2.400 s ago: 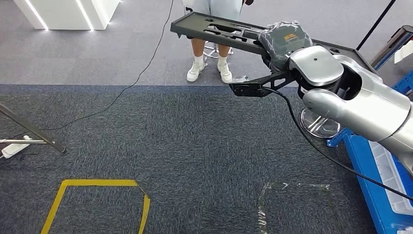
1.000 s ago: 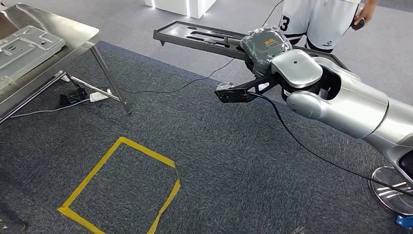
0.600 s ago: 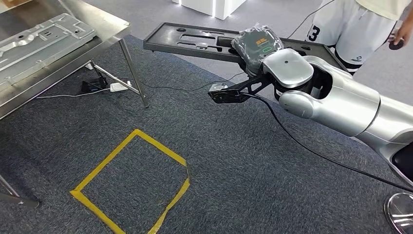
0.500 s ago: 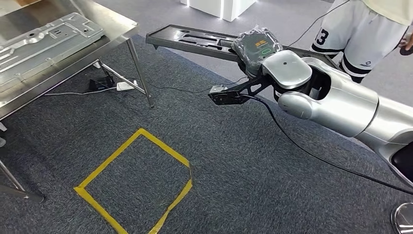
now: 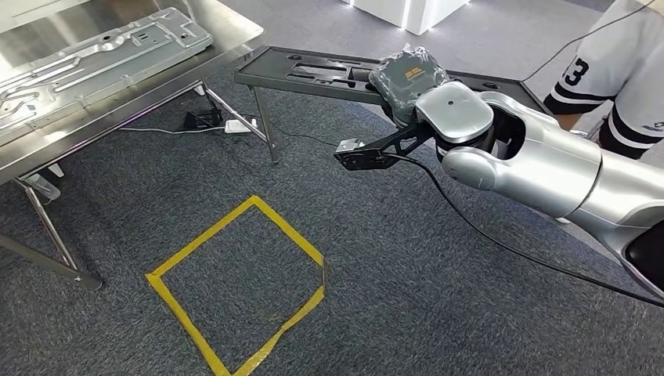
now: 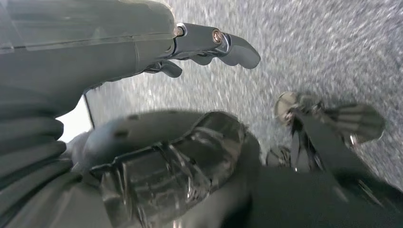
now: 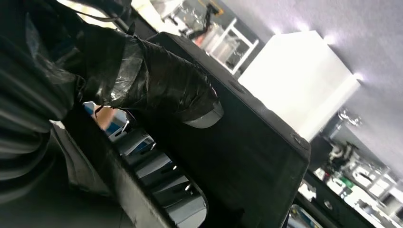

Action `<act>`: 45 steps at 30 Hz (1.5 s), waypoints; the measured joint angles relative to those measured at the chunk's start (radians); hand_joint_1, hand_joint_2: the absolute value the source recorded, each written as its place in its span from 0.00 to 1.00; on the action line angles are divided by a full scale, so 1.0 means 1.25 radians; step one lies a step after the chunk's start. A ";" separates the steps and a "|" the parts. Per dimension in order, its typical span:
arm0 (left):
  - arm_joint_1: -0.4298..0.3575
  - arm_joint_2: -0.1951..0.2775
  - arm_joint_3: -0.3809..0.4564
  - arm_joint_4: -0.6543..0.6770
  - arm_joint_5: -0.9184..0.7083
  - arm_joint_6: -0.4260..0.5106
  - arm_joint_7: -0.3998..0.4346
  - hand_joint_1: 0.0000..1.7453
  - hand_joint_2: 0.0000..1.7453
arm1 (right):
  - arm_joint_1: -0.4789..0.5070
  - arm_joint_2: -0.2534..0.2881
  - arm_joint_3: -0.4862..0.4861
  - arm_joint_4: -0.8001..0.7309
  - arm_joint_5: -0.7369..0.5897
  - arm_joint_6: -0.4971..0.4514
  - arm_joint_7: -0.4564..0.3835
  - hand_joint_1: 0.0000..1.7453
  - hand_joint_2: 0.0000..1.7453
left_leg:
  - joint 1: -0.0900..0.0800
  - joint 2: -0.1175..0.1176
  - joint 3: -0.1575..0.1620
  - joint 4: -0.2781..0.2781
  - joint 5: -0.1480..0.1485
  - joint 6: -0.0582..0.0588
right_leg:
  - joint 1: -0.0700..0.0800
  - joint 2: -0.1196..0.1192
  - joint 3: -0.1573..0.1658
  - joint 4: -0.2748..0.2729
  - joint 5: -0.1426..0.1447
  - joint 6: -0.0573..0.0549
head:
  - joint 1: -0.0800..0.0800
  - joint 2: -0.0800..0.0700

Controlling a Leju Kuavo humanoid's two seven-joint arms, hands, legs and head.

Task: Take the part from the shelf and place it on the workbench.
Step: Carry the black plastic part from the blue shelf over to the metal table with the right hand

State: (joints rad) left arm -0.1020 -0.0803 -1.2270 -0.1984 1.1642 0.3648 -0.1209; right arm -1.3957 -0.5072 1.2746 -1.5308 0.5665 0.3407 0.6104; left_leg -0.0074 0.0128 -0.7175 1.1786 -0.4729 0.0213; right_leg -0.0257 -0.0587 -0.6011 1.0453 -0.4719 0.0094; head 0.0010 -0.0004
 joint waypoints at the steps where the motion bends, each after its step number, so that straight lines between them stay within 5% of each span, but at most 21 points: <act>1: 0.000 0.000 0.007 0.000 0.002 -0.004 -0.001 0.00 1.00 | -0.002 0.001 0.000 0.000 0.000 0.000 0.000 1.00 1.00 | -0.006 0.018 0.026 -0.050 0.018 0.005 | 0.003 -0.008 0.004 0.000 -0.003 0.002 | 0.000 0.000; 3: 0.000 0.000 0.018 0.000 0.004 -0.008 -0.002 0.00 1.00 | -0.005 0.001 0.000 0.001 0.000 0.000 0.000 1.00 1.00 | -0.016 0.041 0.052 -0.103 0.028 0.013 | 0.007 -0.024 0.008 -0.004 -0.006 0.007 | 0.001 0.000; 6: 0.002 -0.001 0.030 0.000 0.005 -0.011 -0.002 0.00 1.00 | -0.007 0.006 0.001 0.001 0.000 0.000 0.000 1.00 1.00 | -0.015 0.018 0.060 -0.118 0.030 0.019 | 0.010 -0.034 0.016 -0.008 -0.012 0.018 | 0.001 0.000; 8: 0.002 -0.002 0.036 0.000 0.005 -0.011 -0.002 0.00 1.00 | -0.009 0.006 0.001 0.001 0.000 -0.001 0.000 1.00 1.00 | -0.010 0.003 0.072 -0.131 0.035 0.028 | 0.007 0.000 0.001 0.032 -0.038 0.022 | 0.003 0.000; 10: 0.001 -0.003 0.040 0.000 0.005 -0.011 -0.002 0.00 1.00 | -0.010 0.006 0.001 0.001 0.000 -0.001 0.000 1.00 1.00 | -0.008 -0.013 0.076 -0.134 0.036 0.035 | 0.006 0.036 -0.050 0.129 -0.078 0.023 | 0.004 0.000; 12: 0.000 -0.004 0.042 0.000 0.005 -0.011 -0.002 0.00 1.00 | -0.009 0.006 0.004 0.002 0.000 -0.002 0.000 1.00 1.00 | -0.008 -0.034 0.077 -0.132 0.034 0.037 | 0.006 0.045 -0.097 0.199 -0.088 0.026 | 0.004 0.000; 14: 0.001 -0.004 0.043 0.000 0.005 -0.011 -0.002 0.00 1.00 | -0.009 0.005 0.006 0.002 0.000 -0.002 0.000 1.00 1.00 | -0.007 -0.056 0.078 -0.127 0.030 0.035 | 0.004 0.049 -0.093 0.160 -0.042 0.027 | 0.004 0.000; 16: 0.002 -0.004 0.044 0.000 0.005 -0.011 -0.002 0.00 1.00 | -0.010 0.005 0.006 0.003 0.000 -0.002 0.000 1.00 1.00 | -0.006 -0.076 0.076 -0.116 0.022 0.029 | -0.001 0.076 -0.056 0.061 0.012 0.027 | 0.004 0.000; 18: 0.002 -0.004 0.045 0.000 0.005 -0.011 -0.002 0.00 1.00 | -0.010 0.005 0.007 0.003 0.000 -0.002 0.000 1.00 1.00 | -0.004 -0.093 0.067 -0.107 0.018 0.021 | -0.004 0.102 -0.033 0.008 0.024 0.026 | 0.004 0.000; 20: 0.003 -0.004 0.046 0.000 0.005 -0.011 -0.002 0.00 1.00 | -0.010 0.006 0.007 0.004 0.000 -0.003 0.000 1.00 1.00 | -0.001 -0.110 0.061 -0.107 0.021 0.012 | -0.003 0.096 -0.027 -0.001 0.020 0.019 | 0.004 0.000; 22: 0.006 -0.003 0.049 0.000 0.005 -0.011 -0.002 0.00 1.00 | -0.010 0.009 0.007 0.005 0.000 -0.003 0.000 1.00 1.00 | -0.002 -0.098 0.055 -0.098 0.014 0.003 | -0.006 0.077 -0.018 -0.009 0.020 0.011 | 0.003 0.000; 25: 0.005 -0.003 0.054 0.000 0.005 -0.010 -0.002 0.00 1.00 | -0.011 0.010 0.007 0.006 0.000 -0.003 0.000 1.00 1.00 | 0.000 -0.035 0.004 0.008 -0.039 -0.013 | -0.008 0.049 -0.005 -0.016 0.017 0.000 | -0.005 0.000; 28: 0.003 -0.003 0.057 0.000 0.005 -0.010 -0.003 0.00 1.00 | -0.011 0.010 0.008 0.006 0.000 -0.003 0.000 1.00 1.00 | 0.009 -0.020 -0.044 0.087 -0.049 -0.022 | -0.009 0.020 0.000 -0.015 0.011 0.001 | -0.005 0.000; 31: 0.002 -0.002 0.058 0.000 0.005 -0.010 -0.003 0.00 1.00 | -0.012 0.010 0.008 0.006 0.000 -0.003 0.000 1.00 1.00 | 0.008 0.011 0.018 -0.039 0.023 -0.021 | -0.008 -0.004 0.011 -0.016 0.002 0.009 | -0.005 0.000; 33: 0.002 -0.002 0.058 0.000 0.005 -0.011 -0.003 0.00 1.00 | -0.012 0.010 0.008 0.006 0.000 -0.003 0.000 1.00 1.00 | 0.000 0.037 0.051 -0.106 0.040 -0.014 | -0.003 -0.018 0.018 -0.018 -0.003 0.016 | -0.004 0.000; 36: 0.004 -0.003 0.058 0.000 0.005 -0.012 -0.002 0.00 1.00 | -0.013 0.011 0.008 0.006 0.000 -0.003 0.000 1.00 1.00 | -0.003 0.024 0.056 -0.121 0.037 0.000 | 0.001 -0.037 0.026 -0.024 -0.008 0.029 | -0.003 0.000; 38: 0.004 -0.004 0.058 0.000 0.005 -0.012 -0.003 0.00 1.00 | -0.014 0.012 0.007 0.007 0.000 -0.003 0.000 1.00 1.00 | 0.001 0.007 0.063 -0.129 0.041 0.013 | -0.002 -0.013 0.017 0.004 -0.029 0.034 | -0.001 0.000; 40: 0.002 -0.004 0.058 0.000 0.003 -0.017 -0.004 0.00 1.00 | -0.015 0.012 0.007 0.007 0.000 -0.004 0.000 1.00 1.00 | 0.002 -0.007 0.068 -0.133 0.041 0.023 | -0.001 0.028 -0.028 0.094 -0.072 0.032 | 0.003 0.000; 42: 0.001 -0.007 0.058 0.000 -0.011 -0.059 -0.010 0.00 1.00 | -0.012 0.012 0.008 0.007 -0.001 -0.005 -0.004 1.00 1.00 | 0.000 -0.021 0.069 -0.132 0.039 0.028 | 0.002 0.043 -0.085 0.189 -0.099 0.030 | 0.006 0.000; 43: 0.002 -0.010 0.058 0.000 -0.021 -0.088 -0.015 0.00 1.00 | -0.010 0.012 0.008 0.007 -0.002 -0.005 -0.005 1.00 1.00 | -0.001 -0.029 0.069 -0.131 0.038 0.029 | 0.003 0.045 -0.099 0.202 -0.091 0.029 | 0.006 0.000; 45: 0.003 -0.015 0.057 0.001 -0.034 -0.126 -0.022 0.00 1.00 | -0.008 0.016 0.010 0.008 -0.004 -0.002 -0.008 1.00 1.00 | -0.002 -0.041 0.072 -0.126 0.033 0.028 | 0.005 0.046 -0.085 0.141 -0.036 0.025 | 0.006 0.000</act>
State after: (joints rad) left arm -0.0985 -0.0989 -1.1564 -0.1975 1.1211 0.2069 -0.1483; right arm -1.4062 -0.4873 1.2867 -1.5210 0.5614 0.3378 0.6008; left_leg -0.0098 -0.0386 -0.6278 1.0217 -0.4320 0.0562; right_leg -0.0201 -0.0011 -0.7073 1.2209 -0.5173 0.0401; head 0.0091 -0.0004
